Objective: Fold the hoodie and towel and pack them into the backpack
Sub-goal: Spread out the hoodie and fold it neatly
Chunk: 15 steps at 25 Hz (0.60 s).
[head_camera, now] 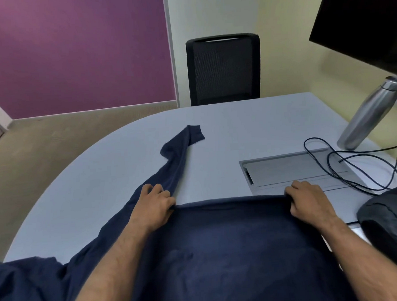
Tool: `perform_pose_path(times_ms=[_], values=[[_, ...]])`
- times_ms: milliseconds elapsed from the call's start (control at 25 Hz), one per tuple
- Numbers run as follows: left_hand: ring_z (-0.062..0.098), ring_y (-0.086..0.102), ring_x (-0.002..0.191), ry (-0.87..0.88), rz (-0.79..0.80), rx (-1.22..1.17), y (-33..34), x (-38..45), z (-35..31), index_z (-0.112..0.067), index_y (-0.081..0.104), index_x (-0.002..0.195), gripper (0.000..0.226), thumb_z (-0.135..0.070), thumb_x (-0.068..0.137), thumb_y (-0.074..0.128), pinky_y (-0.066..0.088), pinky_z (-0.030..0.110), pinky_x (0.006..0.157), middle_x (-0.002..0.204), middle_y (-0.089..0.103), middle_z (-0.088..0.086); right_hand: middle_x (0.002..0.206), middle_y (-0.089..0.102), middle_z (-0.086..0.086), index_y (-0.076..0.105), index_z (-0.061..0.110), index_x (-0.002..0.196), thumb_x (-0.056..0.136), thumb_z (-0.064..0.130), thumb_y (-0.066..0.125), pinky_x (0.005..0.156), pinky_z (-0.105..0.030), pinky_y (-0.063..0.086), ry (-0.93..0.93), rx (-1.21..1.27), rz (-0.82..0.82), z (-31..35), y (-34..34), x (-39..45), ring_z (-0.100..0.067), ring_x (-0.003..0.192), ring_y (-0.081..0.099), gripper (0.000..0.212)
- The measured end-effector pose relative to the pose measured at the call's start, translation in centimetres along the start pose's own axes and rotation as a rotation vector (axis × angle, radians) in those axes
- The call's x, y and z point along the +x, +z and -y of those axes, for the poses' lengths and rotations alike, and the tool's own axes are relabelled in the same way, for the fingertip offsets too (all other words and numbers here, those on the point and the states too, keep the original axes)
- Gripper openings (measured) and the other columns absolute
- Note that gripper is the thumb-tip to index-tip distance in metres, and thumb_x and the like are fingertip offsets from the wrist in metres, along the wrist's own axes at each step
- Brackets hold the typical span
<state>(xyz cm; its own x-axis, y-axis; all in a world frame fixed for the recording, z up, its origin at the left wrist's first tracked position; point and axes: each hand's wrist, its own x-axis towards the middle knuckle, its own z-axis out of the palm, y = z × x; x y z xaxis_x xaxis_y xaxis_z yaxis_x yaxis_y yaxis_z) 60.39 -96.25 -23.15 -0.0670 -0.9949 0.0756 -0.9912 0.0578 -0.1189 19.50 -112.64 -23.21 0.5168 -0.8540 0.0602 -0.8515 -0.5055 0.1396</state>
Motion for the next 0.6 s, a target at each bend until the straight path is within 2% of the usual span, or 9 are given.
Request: perform_pose_path(times_ms=[120, 280, 600], values=[[0.019, 0.049, 0.070, 0.026, 0.000, 0.031, -1.4, -2.7, -1.3, -0.027, 0.066, 0.064, 0.016, -0.025, 0.070, 0.080, 0.039, 0.037, 0.074, 0.061, 0.052, -0.011, 0.063, 0.056, -0.001, 0.064, 0.014, 0.065, 0.043, 0.001, 0.071, 0.054, -0.034, 0.041, -0.027, 0.018, -0.056, 0.2, -1.4, -3.0, -0.031, 0.058, 0.055, 0.026], [0.019, 0.047, 0.066, 0.130, 0.009, 0.046, -2.6, -6.4, -3.5, -0.026, 0.063, 0.060, 0.018, -0.023, 0.066, 0.080, 0.042, 0.036, 0.067, 0.058, 0.049, -0.010, 0.063, 0.056, 0.001, 0.065, 0.016, 0.065, 0.042, 0.004, 0.072, 0.056, -0.034, 0.042, -0.030, 0.044, -0.062, 0.2, -2.1, -7.2, -0.029, 0.059, 0.056, 0.027], [0.018, 0.043, 0.064, 0.294, 0.049, 0.139, -2.9, -12.4, -7.3, -0.026, 0.054, 0.059, 0.020, -0.022, 0.066, 0.072, 0.035, 0.033, 0.069, 0.059, 0.045, -0.009, 0.066, 0.052, 0.003, 0.059, 0.016, 0.066, 0.050, 0.015, 0.058, 0.058, -0.035, 0.039, -0.073, 0.089, -0.101, 0.0, -1.4, -14.2, -0.027, 0.060, 0.053, 0.016]])
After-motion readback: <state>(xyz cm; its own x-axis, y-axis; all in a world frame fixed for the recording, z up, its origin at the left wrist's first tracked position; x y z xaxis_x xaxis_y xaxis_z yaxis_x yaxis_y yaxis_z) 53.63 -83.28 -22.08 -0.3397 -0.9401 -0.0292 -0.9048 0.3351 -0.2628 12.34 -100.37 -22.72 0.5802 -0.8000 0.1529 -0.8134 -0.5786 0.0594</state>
